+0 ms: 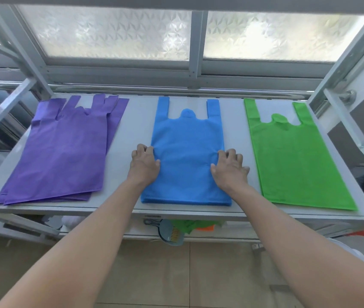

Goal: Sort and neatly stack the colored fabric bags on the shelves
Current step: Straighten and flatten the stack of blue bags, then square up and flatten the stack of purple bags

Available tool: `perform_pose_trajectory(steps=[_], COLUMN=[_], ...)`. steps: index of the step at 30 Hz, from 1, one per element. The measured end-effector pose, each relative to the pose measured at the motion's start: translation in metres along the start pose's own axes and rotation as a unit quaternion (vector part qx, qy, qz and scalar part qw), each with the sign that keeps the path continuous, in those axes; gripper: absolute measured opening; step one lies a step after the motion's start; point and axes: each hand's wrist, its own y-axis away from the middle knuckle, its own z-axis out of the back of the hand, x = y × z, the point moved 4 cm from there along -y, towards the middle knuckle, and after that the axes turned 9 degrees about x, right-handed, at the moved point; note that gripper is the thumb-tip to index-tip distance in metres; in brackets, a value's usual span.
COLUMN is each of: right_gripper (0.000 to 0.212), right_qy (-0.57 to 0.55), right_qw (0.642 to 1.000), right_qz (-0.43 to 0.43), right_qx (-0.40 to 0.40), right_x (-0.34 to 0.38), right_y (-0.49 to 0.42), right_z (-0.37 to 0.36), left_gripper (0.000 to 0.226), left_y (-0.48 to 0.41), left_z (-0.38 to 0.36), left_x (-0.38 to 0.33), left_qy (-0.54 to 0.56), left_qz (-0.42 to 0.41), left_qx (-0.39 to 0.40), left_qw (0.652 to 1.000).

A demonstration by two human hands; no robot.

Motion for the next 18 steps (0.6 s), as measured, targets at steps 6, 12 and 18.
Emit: perform_pose_trajectory(steps=[6, 12, 18], right_gripper=[0.048, 0.053, 0.052], right_qy=[0.03, 0.087, 0.078], right_qw=[0.999, 0.992, 0.984], right_qz=[-0.007, 0.082, 0.161], right_qx=[0.028, -0.05, -0.011], right_x=[0.002, 0.059, 0.17], right_y=[0.005, 0.037, 0.068], right_z=[0.008, 0.038, 0.029], left_gripper=[0.044, 0.048, 0.053], left_y=[0.017, 0.058, 0.087], left_z=[0.007, 0.051, 0.108], left_x=[0.004, 0.06, 0.165], left_qy=[-0.082, -0.107, -0.122], left_qz=[-0.007, 0.008, 0.08], left_qx=[-0.014, -0.021, -0.033], left_qw=[0.997, 0.994, 0.989])
